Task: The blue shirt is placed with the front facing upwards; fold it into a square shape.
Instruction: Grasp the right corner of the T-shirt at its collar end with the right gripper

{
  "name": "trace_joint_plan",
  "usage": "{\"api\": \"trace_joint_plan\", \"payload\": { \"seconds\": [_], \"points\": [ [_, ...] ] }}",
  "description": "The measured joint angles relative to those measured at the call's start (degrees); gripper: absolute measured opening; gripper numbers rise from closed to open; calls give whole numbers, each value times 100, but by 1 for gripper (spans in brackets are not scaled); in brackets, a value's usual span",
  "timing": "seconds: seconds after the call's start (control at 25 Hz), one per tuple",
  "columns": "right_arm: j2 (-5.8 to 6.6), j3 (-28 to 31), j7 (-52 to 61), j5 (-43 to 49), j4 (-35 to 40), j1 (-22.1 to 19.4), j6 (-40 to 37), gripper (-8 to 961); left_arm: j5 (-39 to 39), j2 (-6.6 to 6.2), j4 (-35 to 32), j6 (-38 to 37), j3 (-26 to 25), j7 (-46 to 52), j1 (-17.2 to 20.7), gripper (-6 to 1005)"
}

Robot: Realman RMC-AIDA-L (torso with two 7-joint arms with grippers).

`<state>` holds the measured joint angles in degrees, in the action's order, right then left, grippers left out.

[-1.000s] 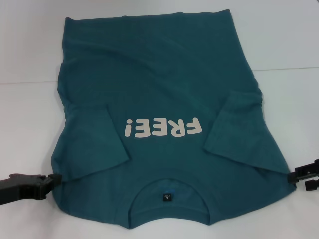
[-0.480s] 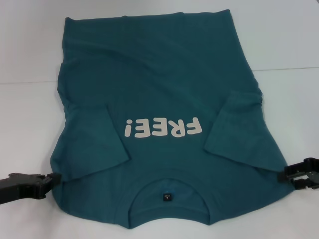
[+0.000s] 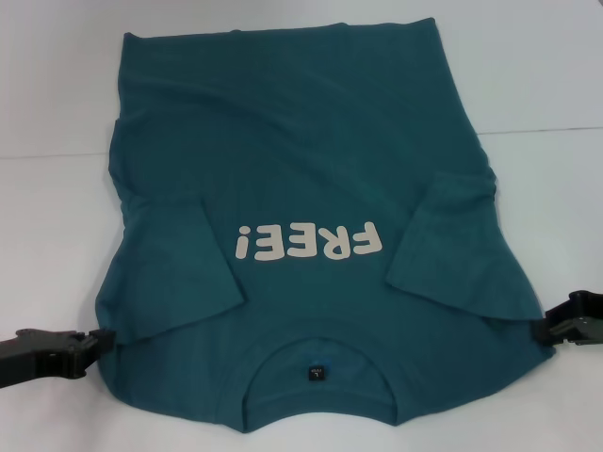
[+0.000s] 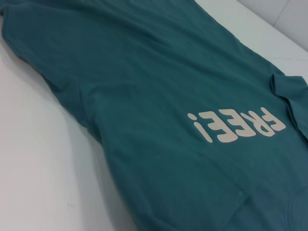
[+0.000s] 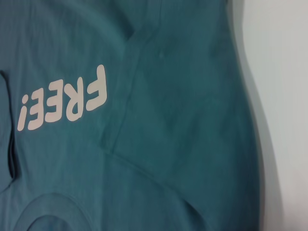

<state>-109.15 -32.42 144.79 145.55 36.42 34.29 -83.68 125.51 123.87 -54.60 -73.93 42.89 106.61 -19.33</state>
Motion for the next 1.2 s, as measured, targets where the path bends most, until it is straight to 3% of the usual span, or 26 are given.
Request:
{"api": "trace_joint_plan", "payload": {
  "seconds": [0.12, 0.32, 0.56, 0.76, 1.2],
  "points": [
    [45, 15, -1, 4, 38, -28, -40, 302, 0, -2, -3, -4, 0, 0, 7, 3],
    [175, 26, 10, 12, 59, -64, -105, 172, 0, -3, -2, -11, 0, 0, 9, 3],
    [215, -19, 28, 285, 49, -100, -57, 346, 0, -3, 3, -20, 0, 0, 14, 3],
    [162, 10, 3, 379, 44, -73, -28, 576, 0, -4, -2, -31, 0, 0, -9, 3],
    [88, 57, 29, -96, 16, -63, -315, 678, 0, -4, -6, -35, 1, 0, -36, 2]
  ]
}}
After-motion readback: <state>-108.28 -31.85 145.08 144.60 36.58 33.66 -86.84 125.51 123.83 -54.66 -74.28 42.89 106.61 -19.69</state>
